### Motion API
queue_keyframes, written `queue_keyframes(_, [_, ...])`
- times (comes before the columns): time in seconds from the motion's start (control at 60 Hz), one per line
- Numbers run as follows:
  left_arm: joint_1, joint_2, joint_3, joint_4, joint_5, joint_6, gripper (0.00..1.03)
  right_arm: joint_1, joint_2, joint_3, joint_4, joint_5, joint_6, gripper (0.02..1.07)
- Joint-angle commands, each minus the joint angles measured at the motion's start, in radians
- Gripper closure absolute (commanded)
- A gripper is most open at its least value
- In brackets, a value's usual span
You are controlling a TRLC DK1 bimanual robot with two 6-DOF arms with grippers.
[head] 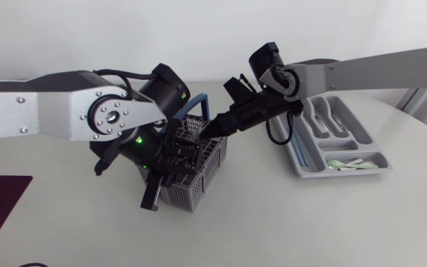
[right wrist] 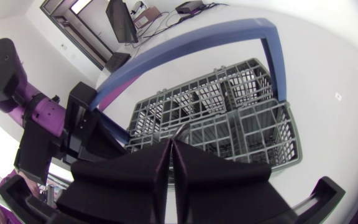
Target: Unload the cutlery basket into the drawer organizer.
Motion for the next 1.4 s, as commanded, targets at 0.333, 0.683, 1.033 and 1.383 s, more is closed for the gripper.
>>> queue_keyframes(0.333, [0.003,0.009,-0.019,-0.010,0.005,-0.006,0.86,-0.081,-0.197,-0.075,0.035,-0.138,0.059,1.02])
queue_keyframes(0.683, [-0.001,-0.031,0.013,-0.010,0.006,-0.024,0.86,-0.170,-0.459,-0.187,0.099,-0.161,0.130,1.02])
queue_keyframes(1.033, [-0.043,-0.114,0.072,-0.008,0.006,-0.105,0.86,-0.447,-0.615,-0.377,-0.030,-0.046,-0.106,1.02])
queue_keyframes(1.383, [-0.050,-0.201,0.072,-0.001,0.006,-0.167,0.86,-0.814,-0.528,-0.478,-0.102,0.061,-0.580,1.02])
